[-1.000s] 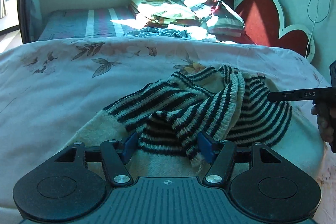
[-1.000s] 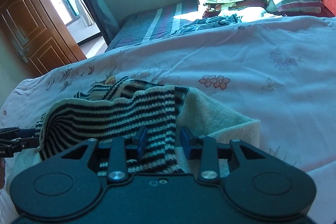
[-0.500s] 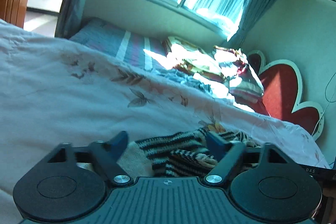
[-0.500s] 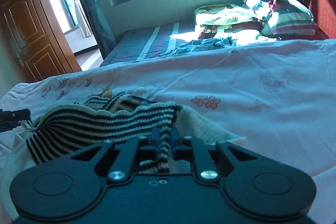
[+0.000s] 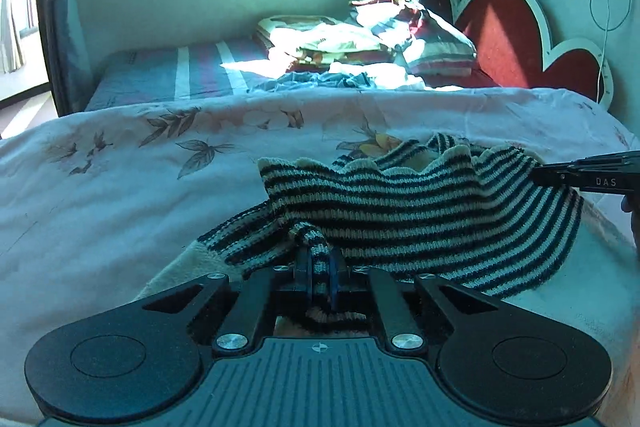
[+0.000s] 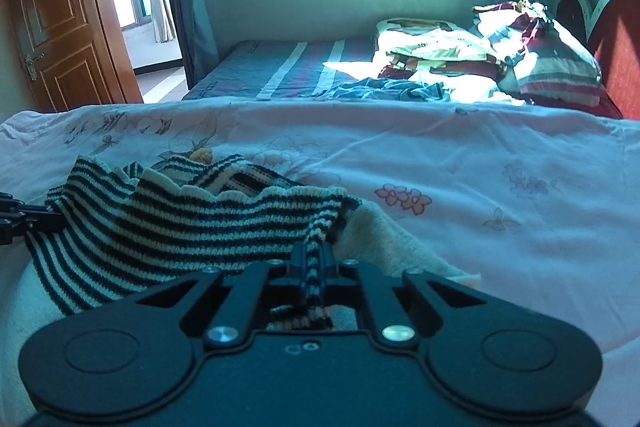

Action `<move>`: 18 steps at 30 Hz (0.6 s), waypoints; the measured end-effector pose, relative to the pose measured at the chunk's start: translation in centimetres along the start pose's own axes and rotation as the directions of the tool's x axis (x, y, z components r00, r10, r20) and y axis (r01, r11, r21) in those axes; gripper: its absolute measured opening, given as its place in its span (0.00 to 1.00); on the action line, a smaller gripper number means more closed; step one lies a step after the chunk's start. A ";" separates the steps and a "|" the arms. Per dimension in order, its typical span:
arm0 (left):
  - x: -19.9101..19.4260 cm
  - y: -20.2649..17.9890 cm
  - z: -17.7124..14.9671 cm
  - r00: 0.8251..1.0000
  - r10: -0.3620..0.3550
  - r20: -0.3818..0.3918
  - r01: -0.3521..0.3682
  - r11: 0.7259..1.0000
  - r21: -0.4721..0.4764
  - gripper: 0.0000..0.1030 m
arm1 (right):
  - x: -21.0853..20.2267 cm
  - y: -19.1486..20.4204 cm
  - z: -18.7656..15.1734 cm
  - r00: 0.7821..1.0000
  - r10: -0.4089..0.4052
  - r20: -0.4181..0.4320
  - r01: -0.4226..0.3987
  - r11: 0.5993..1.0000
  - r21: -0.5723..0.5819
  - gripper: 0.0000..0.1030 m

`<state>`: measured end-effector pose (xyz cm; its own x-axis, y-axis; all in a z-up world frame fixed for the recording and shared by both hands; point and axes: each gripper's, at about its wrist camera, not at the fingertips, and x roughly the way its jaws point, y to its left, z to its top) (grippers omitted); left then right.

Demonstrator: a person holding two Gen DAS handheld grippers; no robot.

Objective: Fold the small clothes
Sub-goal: 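Carry the striped hem over the sweater body with both grippers and lay it down, then open both grippers and withdraw them from the folded sweater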

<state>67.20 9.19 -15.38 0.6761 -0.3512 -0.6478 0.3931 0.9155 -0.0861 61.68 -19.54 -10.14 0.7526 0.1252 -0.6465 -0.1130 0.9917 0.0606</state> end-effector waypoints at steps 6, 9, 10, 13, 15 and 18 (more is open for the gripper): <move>-1.9 0.6 -1.4 0.997 0.050 0.051 -0.049 0.999 -0.024 0.07 | -1.1 -0.6 0.4 0.998 -0.022 0.067 0.022 1.000 0.001 0.06; -1.1 0.7 -2.0 0.997 0.069 0.017 -0.068 0.997 -0.037 0.07 | 0.2 -0.5 -0.1 0.998 -0.044 0.043 0.045 0.999 -0.022 0.06; -0.9 0.7 -2.2 0.997 0.070 0.016 -0.070 0.997 -0.037 0.07 | 1.0 -0.5 -0.4 0.998 -0.059 0.014 0.059 0.998 -0.018 0.07; -1.1 0.3 -1.9 0.996 0.086 0.015 -0.086 0.996 -0.020 0.13 | 1.3 -0.6 -0.6 0.998 -0.062 0.007 0.061 0.998 0.007 0.13; -2.7 0.3 -2.0 0.987 0.148 0.063 -0.146 0.989 -0.034 0.39 | -0.4 -0.8 -0.3 0.997 -0.070 0.038 0.068 0.996 0.049 0.28; -6.9 -0.2 -2.3 0.969 0.186 0.162 -0.178 0.982 -0.063 0.53 | -4.4 -0.1 -0.5 0.996 -0.021 0.085 0.017 0.999 0.050 0.25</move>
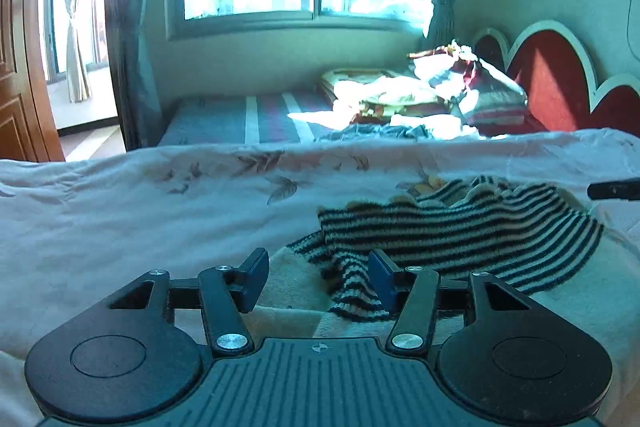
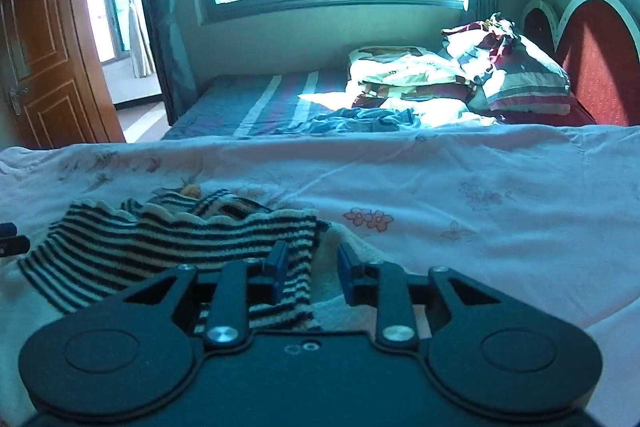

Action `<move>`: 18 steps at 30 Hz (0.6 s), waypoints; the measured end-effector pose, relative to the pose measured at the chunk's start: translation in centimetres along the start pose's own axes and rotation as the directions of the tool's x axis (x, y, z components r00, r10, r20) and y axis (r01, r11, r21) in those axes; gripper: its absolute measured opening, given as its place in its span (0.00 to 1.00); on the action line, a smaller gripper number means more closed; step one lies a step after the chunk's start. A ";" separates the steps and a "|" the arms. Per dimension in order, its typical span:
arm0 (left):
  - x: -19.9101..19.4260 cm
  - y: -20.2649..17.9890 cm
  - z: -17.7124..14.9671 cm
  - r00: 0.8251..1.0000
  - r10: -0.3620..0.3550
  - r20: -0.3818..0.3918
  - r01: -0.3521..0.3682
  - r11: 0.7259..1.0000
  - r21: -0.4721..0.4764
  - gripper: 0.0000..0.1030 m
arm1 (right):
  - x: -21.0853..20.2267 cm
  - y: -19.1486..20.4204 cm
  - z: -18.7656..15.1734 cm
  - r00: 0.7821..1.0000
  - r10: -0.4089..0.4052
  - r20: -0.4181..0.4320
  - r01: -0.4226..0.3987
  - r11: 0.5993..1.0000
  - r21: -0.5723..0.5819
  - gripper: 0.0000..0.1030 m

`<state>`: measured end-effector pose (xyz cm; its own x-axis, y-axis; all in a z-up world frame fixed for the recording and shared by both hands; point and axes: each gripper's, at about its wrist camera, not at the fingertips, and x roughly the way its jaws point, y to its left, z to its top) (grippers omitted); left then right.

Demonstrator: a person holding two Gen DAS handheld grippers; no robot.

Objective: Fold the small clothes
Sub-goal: 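Open both grippers and withdraw them from the folded sweater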

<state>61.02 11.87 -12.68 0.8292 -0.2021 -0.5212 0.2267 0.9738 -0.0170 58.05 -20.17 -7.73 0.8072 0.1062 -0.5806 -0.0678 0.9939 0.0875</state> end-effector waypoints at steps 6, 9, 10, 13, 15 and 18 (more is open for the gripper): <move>-1.0 -8.4 -0.9 0.985 -0.161 -0.064 0.163 0.986 0.033 0.53 | -1.4 8.3 -3.4 0.982 0.179 -0.065 -0.187 0.970 -0.158 0.24; 0.2 -10.4 -2.5 0.988 -0.104 -0.111 0.113 0.990 0.083 0.59 | -0.6 10.4 -4.6 0.987 0.132 -0.094 -0.150 0.962 -0.228 0.27; 0.1 -10.1 -3.2 0.991 -0.064 -0.118 0.076 0.992 0.102 0.68 | -0.7 10.2 -5.0 0.990 0.112 -0.085 -0.130 0.958 -0.256 0.28; -2.1 -6.7 -5.1 0.996 -0.009 -0.088 0.015 0.997 0.070 0.76 | -1.9 7.1 -5.2 0.998 0.023 -0.057 -0.037 0.967 -0.251 0.30; -3.4 -3.4 -6.6 0.996 0.017 -0.088 -0.016 1.000 0.013 0.76 | -2.8 3.3 -5.7 0.996 -0.068 -0.056 0.056 0.979 -0.195 0.30; -4.4 -1.4 -7.0 0.995 0.024 -0.093 -0.028 0.999 -0.038 0.76 | -3.6 -0.5 -6.2 0.995 -0.051 -0.089 0.040 0.991 -0.126 0.34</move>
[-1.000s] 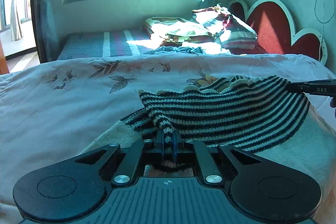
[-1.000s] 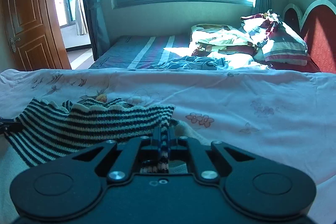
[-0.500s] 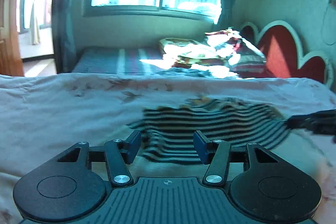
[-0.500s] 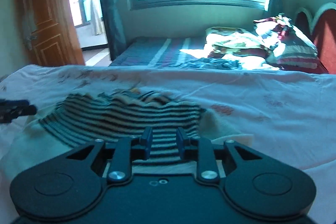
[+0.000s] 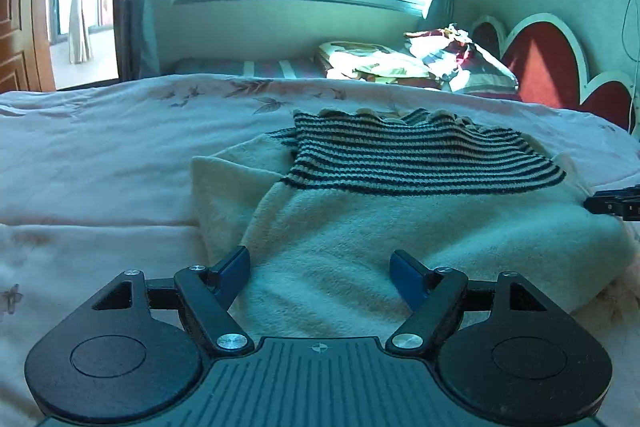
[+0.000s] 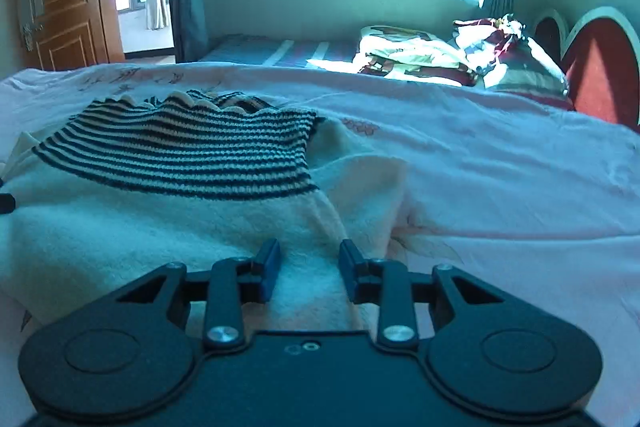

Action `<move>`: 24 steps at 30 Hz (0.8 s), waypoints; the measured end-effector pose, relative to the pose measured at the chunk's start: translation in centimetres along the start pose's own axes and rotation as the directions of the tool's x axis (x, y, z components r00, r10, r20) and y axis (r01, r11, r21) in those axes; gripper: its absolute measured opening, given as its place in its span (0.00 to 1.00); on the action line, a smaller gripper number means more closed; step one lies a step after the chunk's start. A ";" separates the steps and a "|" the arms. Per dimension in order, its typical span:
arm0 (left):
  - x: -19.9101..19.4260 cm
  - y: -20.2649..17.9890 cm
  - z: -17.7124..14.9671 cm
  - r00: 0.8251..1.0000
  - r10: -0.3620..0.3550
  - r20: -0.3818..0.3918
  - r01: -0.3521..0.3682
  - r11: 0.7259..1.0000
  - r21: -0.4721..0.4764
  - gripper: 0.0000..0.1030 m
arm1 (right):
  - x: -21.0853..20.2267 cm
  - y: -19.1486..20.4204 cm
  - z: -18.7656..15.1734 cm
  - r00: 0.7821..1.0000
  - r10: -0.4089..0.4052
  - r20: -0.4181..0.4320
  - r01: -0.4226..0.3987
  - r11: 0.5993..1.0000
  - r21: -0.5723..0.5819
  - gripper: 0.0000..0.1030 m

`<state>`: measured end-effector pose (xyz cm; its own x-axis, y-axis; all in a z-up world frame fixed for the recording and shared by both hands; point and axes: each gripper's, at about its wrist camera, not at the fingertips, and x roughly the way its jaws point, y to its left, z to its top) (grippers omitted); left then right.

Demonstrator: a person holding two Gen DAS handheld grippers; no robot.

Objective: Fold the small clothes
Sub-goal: 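Open both grippers and withdraw them from the folded sweater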

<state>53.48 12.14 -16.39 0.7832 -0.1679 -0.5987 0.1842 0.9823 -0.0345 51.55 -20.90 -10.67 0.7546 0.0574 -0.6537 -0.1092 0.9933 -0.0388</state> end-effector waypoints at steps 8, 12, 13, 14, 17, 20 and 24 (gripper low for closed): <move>-1.8 -7.2 1.9 0.998 -0.053 0.043 0.052 0.998 0.033 0.76 | -3.7 6.7 1.3 0.978 0.198 0.066 -0.196 0.980 -0.031 0.31; 0.6 -10.5 0.6 0.996 -0.033 -0.088 0.037 0.999 0.040 0.75 | -1.3 10.7 -0.4 0.984 0.166 -0.058 -0.172 0.977 -0.124 0.32; 0.2 -10.7 0.1 0.998 -0.031 -0.057 0.034 0.998 0.054 0.75 | -1.5 10.8 -1.0 0.987 0.158 -0.019 -0.159 0.978 -0.138 0.32; -0.2 -10.8 0.2 0.998 -0.031 -0.061 0.034 0.998 0.056 0.76 | -1.8 10.7 -1.0 0.987 0.160 -0.023 -0.162 0.978 -0.134 0.32; -2.2 -10.7 0.3 1.000 -0.025 0.002 0.025 0.995 0.092 0.76 | -3.9 9.9 -0.5 0.986 0.167 0.025 -0.163 0.980 -0.118 0.32; -1.4 -9.3 -0.4 0.998 0.027 -0.056 -0.022 0.996 0.087 0.76 | -3.1 8.3 -0.8 0.994 0.106 -0.018 -0.107 0.990 -0.087 0.30; -2.8 -5.1 -2.3 0.999 0.013 -0.034 -0.012 1.000 0.018 0.76 | -3.9 4.6 -2.7 0.998 0.058 -0.008 -0.058 0.996 -0.069 0.32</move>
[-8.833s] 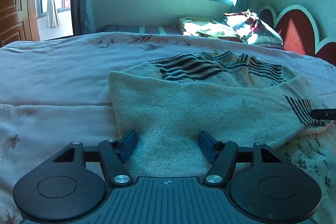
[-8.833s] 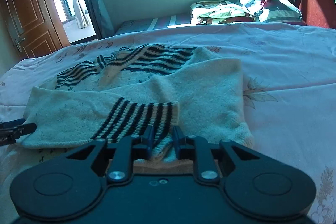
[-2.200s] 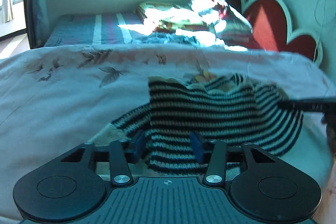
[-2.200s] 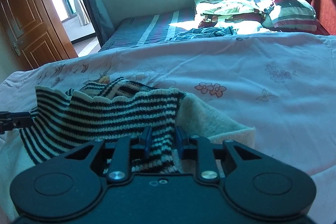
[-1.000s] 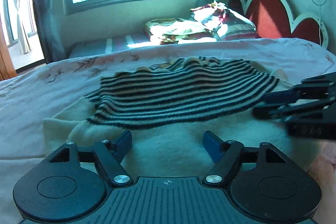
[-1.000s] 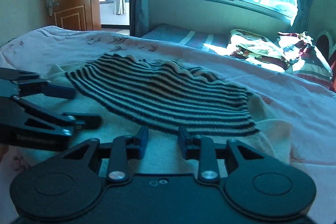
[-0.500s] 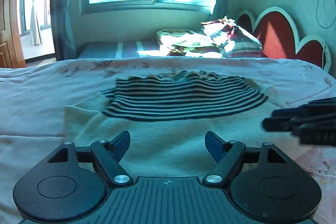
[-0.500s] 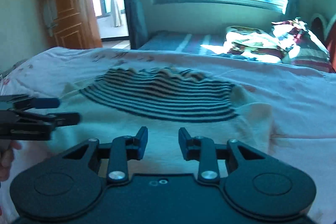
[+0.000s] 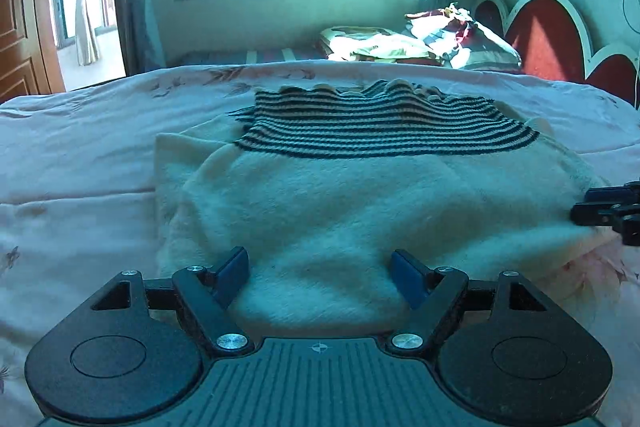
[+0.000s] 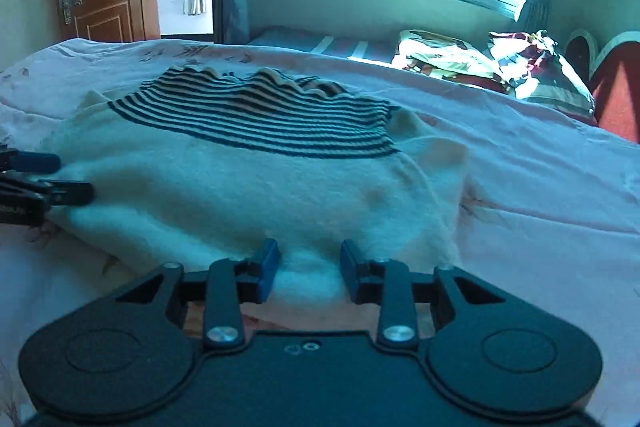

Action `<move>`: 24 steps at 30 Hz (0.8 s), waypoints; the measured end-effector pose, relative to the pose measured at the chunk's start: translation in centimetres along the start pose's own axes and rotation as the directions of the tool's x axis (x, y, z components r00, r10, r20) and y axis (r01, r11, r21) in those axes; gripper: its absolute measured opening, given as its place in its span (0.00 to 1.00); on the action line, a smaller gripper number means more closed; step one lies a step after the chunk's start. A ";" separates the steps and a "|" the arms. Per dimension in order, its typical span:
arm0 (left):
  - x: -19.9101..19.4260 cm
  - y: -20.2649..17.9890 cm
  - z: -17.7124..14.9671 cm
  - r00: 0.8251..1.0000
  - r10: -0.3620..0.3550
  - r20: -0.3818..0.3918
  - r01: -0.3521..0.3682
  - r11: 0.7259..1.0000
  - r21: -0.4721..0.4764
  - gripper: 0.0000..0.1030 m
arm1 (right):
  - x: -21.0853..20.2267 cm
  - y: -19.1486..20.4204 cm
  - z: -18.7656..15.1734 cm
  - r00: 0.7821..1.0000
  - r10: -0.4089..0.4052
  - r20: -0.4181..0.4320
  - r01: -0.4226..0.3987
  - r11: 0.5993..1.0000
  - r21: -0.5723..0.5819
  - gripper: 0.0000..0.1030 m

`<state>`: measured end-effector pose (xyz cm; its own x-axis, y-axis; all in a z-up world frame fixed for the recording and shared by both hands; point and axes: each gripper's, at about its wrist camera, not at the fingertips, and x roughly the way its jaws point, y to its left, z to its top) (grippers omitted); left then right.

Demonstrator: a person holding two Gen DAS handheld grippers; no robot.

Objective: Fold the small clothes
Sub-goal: 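Open both grippers and withdraw them from the folded sweater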

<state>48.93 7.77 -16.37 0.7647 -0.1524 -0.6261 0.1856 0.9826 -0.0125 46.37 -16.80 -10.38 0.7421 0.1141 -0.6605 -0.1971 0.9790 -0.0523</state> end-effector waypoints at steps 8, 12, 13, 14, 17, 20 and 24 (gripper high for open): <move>-1.3 0.3 1.3 0.997 0.062 0.051 -0.062 0.998 -0.002 0.76 | -1.9 -2.5 0.0 0.999 -0.034 0.027 0.030 0.993 0.116 0.32; 0.7 2.2 1.3 0.998 0.049 -0.029 -0.051 0.995 -0.082 0.76 | -1.4 -3.1 0.9 0.996 -0.075 0.049 0.068 0.988 0.135 0.29; 1.0 2.3 1.1 0.998 0.053 -0.022 -0.055 0.997 -0.059 0.76 | -0.2 -3.5 0.7 0.997 -0.078 -0.006 0.078 0.987 0.142 0.17; 1.0 2.3 1.4 0.998 0.049 -0.030 -0.051 0.997 -0.050 0.76 | 0.6 -3.9 0.3 0.996 -0.077 -0.041 0.082 0.986 0.147 0.14; 0.2 1.9 2.9 0.998 0.053 0.037 -0.052 0.998 -0.019 0.76 | -0.4 -4.3 1.1 0.998 -0.062 0.016 0.059 0.985 0.163 0.15; 1.3 1.8 4.8 0.998 0.038 0.059 -0.036 0.999 -0.026 0.76 | 0.2 -4.7 3.0 0.995 -0.083 0.055 0.072 0.982 0.175 0.16; 5.2 2.2 5.8 0.997 0.037 -0.066 -0.039 0.999 -0.023 0.76 | 3.5 -5.4 4.5 0.997 -0.078 0.004 0.076 0.978 0.194 0.16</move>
<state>56.88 8.50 -15.19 0.7287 -0.1083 -0.6762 0.1417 0.9899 -0.0059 52.93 -20.97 -8.99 0.7580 0.0376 -0.6512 -0.0122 0.9990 0.0435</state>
